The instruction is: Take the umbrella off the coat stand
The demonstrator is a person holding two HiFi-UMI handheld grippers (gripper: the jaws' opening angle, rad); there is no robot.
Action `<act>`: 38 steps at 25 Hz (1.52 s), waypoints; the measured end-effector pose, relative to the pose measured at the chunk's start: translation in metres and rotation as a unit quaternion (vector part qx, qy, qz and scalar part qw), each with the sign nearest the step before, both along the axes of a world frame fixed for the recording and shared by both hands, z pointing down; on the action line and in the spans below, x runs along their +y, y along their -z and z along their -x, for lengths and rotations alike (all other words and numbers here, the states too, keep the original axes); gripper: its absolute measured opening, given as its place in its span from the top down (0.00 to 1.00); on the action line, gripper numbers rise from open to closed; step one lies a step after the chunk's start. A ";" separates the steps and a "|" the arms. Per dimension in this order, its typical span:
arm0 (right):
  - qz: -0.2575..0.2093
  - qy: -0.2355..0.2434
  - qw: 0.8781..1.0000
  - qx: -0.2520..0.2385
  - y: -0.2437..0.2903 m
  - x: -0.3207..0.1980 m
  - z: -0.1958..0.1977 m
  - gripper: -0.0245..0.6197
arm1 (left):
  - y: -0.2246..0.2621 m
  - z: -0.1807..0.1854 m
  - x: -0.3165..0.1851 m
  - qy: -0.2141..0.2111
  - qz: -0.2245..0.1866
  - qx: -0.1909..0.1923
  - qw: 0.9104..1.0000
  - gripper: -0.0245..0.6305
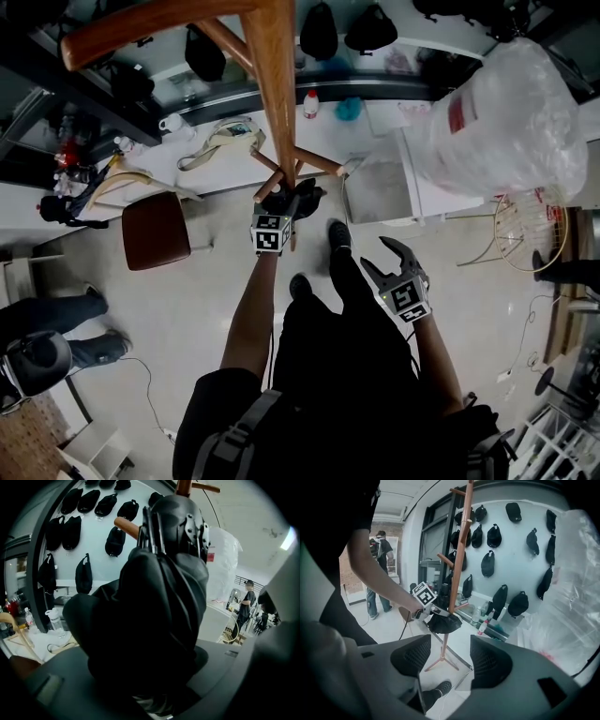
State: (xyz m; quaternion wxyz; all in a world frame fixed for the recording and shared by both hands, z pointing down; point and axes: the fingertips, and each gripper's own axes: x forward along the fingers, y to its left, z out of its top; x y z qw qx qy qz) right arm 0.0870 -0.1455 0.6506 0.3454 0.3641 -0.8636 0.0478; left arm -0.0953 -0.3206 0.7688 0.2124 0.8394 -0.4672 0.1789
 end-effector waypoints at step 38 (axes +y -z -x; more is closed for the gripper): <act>-0.019 0.027 0.999 -0.016 0.022 -0.019 0.016 0.55 | 0.040 0.008 0.007 0.010 -0.003 -0.011 1.000 0.59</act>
